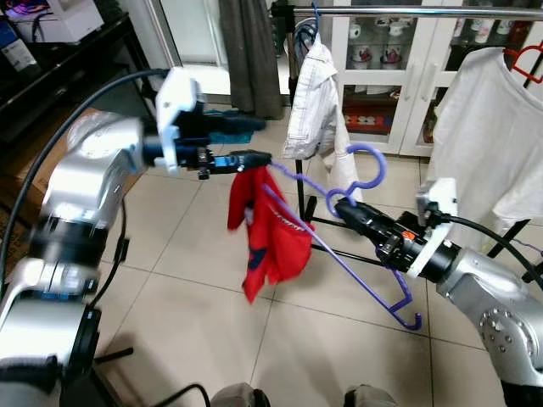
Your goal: Hang hanger
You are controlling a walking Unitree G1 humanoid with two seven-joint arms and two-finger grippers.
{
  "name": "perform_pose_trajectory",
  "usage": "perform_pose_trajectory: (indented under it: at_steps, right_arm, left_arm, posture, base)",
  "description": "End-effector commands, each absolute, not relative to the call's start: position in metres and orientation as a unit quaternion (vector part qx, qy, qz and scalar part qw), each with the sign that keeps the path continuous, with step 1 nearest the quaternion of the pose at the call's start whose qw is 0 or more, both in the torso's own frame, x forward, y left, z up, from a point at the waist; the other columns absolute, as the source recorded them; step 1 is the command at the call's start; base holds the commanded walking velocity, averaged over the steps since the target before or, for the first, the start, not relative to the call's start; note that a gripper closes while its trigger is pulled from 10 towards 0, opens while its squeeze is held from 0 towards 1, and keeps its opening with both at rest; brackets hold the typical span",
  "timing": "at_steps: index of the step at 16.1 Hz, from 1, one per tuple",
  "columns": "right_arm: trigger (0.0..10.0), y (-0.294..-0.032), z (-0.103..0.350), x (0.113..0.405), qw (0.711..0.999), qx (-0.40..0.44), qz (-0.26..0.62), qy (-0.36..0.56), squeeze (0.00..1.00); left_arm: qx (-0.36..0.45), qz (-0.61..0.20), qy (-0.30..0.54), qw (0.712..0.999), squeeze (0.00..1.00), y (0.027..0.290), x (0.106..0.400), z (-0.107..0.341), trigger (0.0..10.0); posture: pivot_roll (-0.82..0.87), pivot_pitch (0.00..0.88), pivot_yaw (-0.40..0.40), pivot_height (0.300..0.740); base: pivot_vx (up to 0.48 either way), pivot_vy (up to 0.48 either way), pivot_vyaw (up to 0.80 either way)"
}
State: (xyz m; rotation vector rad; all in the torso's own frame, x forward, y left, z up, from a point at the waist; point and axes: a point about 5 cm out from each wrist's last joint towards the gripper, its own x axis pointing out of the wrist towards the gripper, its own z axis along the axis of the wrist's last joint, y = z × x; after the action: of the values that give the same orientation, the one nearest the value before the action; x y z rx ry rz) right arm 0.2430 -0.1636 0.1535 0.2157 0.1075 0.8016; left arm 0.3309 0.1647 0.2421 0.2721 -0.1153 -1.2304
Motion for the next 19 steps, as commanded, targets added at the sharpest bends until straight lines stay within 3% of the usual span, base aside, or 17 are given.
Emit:
perform_pose_trajectory:
  at_steps: [1, 4, 7, 9, 13, 16, 19]
  right_arm:
    - [0.0, -0.161, 0.162, 0.242, 0.920, 0.093, 0.380, 0.018, 0.00]
    - [0.0, -0.157, 0.164, 0.240, 0.933, 0.091, 0.349, -0.013, 0.00]
    - [0.0, -0.150, 0.163, 0.234, 0.941, 0.069, 0.331, -0.025, 0.00]
    - [0.0, -0.140, 0.166, 0.229, 0.943, 0.064, 0.322, -0.051, 0.00]
    - [0.0, -0.134, 0.172, 0.227, 0.946, 0.017, 0.310, -0.094, 0.00]
    - [0.0, -0.133, 0.177, 0.226, 0.947, 0.003, 0.301, -0.115, 0.00]
    - [0.0, -0.131, 0.181, 0.224, 0.943, 0.009, 0.309, -0.128, 0.00]
  left_arm:
    - [0.131, -0.538, -0.067, 0.830, 1.00, 0.173, 0.326, 0.246, 10.0]
    - [0.137, -0.445, -0.045, 0.884, 1.00, 0.182, 0.315, 0.220, 10.0]
    - [0.115, -0.408, -0.035, 0.905, 1.00, 0.173, 0.303, 0.191, 10.0]
    - [0.087, -0.340, -0.031, 0.936, 1.00, 0.166, 0.298, 0.161, 10.0]
    - [0.035, -0.290, -0.057, 0.955, 1.00, 0.159, 0.308, 0.146, 10.0]
    - [0.007, -0.296, -0.091, 0.951, 1.00, 0.143, 0.314, 0.149, 10.0]
    - [0.063, -0.313, -0.076, 0.945, 1.00, 0.124, 0.322, 0.138, 10.0]
  posture:
    - [-0.10, 0.000, 0.146, 0.740]
    - [-0.08, 0.000, 0.116, 0.740]
    - [-0.07, 0.000, 0.102, 0.740]
    - [-0.07, 0.000, 0.098, 0.740]
    - [-0.08, 0.000, 0.088, 0.740]
    - [-0.09, 0.000, 0.089, 0.740]
    - [-0.10, 0.000, 0.085, 0.740]
  base:
    - [0.000, 0.000, 0.00]
    - [0.000, 0.000, 0.00]
    - [0.000, 0.000, 0.00]
    - [0.000, 0.000, 0.00]
    - [0.000, 0.000, 0.00]
    - [0.000, 0.000, 0.00]
    - [0.000, 0.000, 0.00]
